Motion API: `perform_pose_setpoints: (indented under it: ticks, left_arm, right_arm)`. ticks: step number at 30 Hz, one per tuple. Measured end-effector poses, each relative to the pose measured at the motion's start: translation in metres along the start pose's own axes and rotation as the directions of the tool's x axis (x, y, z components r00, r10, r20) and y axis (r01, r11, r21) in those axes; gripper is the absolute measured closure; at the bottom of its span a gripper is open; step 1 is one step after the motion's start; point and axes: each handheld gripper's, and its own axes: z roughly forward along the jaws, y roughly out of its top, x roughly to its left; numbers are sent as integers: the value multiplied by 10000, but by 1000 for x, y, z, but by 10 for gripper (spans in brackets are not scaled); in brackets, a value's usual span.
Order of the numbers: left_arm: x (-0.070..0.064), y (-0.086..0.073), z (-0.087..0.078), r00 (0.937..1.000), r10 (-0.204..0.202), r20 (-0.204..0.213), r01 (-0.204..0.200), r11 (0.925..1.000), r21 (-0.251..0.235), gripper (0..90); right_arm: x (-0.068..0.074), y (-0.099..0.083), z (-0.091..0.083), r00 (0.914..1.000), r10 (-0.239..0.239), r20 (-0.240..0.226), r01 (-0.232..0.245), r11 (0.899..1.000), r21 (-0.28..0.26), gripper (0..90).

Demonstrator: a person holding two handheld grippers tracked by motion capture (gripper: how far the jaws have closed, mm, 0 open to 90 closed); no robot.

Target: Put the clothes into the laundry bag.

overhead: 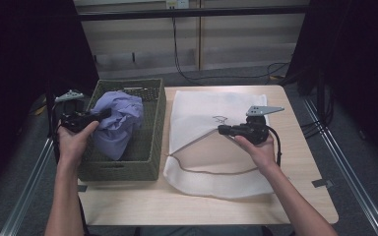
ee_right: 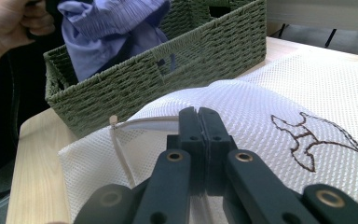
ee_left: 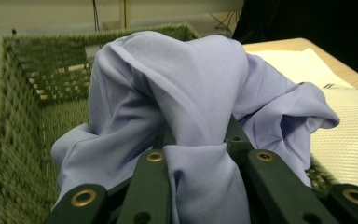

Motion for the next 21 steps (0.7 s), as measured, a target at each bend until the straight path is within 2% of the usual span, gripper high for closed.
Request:
perform_pose_setpoints:
  ticks: [3, 8, 21]
  left_arm:
    - [-1, 3, -7, 9998, 0, 211, 7, 9994, -352, 777]
    - [-1, 2, -8, 9998, 100, 163, -94, 9993, -374, 776]
    - [-4, 5, -18, 9995, 215, 230, -188, 9936, -1109, 776]
  right_arm:
    - [1, 0, 0, 10000, -24, 11, 24, 10000, -13, 900]
    - [1, -1, 0, 10000, -20, 2, 20, 10000, 33, 900]
    - [2, -1, 1, 10000, -63, -8, 63, 10000, 38, 900]
